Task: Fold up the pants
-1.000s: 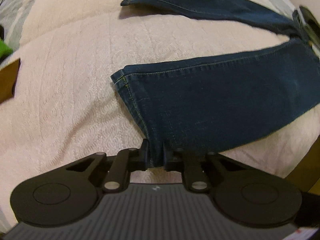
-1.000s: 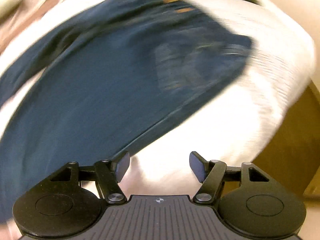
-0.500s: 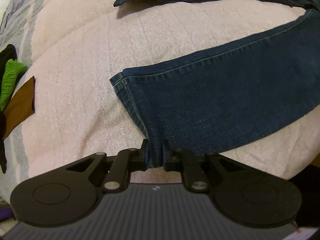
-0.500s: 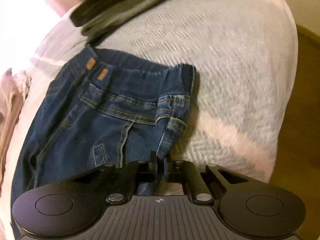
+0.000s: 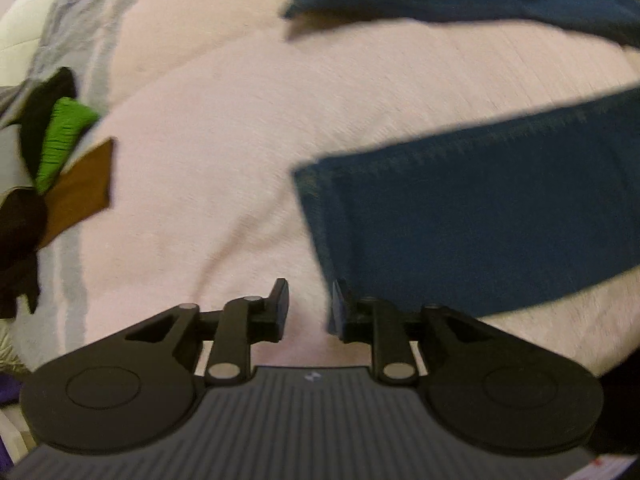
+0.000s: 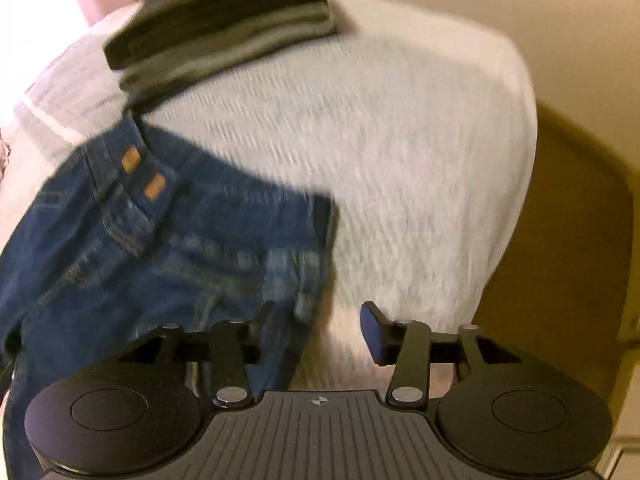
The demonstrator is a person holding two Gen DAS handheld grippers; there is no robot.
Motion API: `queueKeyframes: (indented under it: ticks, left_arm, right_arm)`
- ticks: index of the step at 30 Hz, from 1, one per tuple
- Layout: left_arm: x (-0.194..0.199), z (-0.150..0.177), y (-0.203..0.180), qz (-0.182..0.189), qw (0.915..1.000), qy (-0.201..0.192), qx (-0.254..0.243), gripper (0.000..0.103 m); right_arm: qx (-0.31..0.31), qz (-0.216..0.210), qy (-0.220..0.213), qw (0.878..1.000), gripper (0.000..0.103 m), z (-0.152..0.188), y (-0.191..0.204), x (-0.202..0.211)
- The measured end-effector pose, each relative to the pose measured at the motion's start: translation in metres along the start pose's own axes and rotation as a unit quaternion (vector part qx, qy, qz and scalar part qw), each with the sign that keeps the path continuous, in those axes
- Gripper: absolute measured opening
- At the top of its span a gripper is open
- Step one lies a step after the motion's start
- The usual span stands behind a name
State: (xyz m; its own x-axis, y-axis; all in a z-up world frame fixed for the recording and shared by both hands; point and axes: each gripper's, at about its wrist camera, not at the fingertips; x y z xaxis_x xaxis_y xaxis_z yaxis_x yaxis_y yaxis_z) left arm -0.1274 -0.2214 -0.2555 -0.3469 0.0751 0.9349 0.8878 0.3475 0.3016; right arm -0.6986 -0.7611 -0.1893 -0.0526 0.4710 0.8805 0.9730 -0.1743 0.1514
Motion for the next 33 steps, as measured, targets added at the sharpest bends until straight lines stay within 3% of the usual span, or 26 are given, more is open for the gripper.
queueKeyframes:
  ticks: [6, 12, 17, 22, 26, 27, 28, 30, 32, 33]
  left_arm:
    - [-0.01, -0.055, 0.037, 0.017, 0.9976, -0.057, 0.035, 0.042]
    - [-0.055, -0.144, 0.048, 0.068, 0.9895, -0.123, 0.036, 0.047]
    - [-0.094, -0.222, 0.061, 0.112, 0.9784, -0.165, 0.055, 0.048]
    - [-0.149, -0.288, 0.052, 0.203, 0.9697, -0.13, 0.041, 0.047]
    - [-0.175, -0.305, 0.029, 0.244, 0.9647, -0.099, 0.004, 0.029]
    - [-0.173, -0.303, 0.025, 0.242, 0.9647, -0.105, -0.005, 0.0]
    - [-0.167, -0.3, 0.026, 0.229, 0.9656, -0.123, 0.0, 0.001]
    - [-0.149, -0.285, 0.047, 0.198, 0.9603, -0.184, 0.069, 0.003]
    - [-0.145, -0.273, 0.065, 0.209, 0.9484, -0.197, 0.133, 0.004]
    - [-0.148, -0.27, 0.062, 0.204, 0.9508, -0.193, 0.131, 0.004]
  right_arm:
    - [0.063, -0.046, -0.023, 0.997, 0.051, -0.019, 0.06, 0.014]
    - [0.17, -0.103, 0.002, 0.98, 0.056, 0.005, 0.174, 0.009]
    - [0.337, -0.165, 0.033, 0.926, 0.057, 0.067, 0.288, -0.007]
    - [0.44, -0.21, 0.054, 0.871, 0.057, 0.125, 0.376, -0.039]
    - [0.474, -0.217, 0.064, 0.851, 0.057, 0.148, 0.418, -0.066]
    - [0.478, -0.216, 0.067, 0.849, 0.057, 0.151, 0.425, -0.072]
    - [0.48, -0.214, 0.069, 0.848, 0.057, 0.151, 0.429, -0.077]
    - [0.48, -0.21, 0.071, 0.849, 0.057, 0.15, 0.433, -0.082]
    - [0.473, -0.212, 0.073, 0.852, 0.058, 0.148, 0.433, -0.079]
    - [0.469, -0.213, 0.074, 0.854, 0.058, 0.148, 0.434, -0.077]
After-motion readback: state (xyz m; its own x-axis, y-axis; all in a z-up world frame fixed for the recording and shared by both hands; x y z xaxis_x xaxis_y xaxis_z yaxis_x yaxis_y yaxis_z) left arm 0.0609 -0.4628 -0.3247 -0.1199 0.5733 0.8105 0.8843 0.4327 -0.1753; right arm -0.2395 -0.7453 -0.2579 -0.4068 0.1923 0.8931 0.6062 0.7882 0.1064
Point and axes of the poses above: each gripper's, at about its wrist camera, not at the fingertips, and x roughly against the way its jaws point, y to its left, z to its underside, and after that the axes turned 4 degrees about -z, right-handed
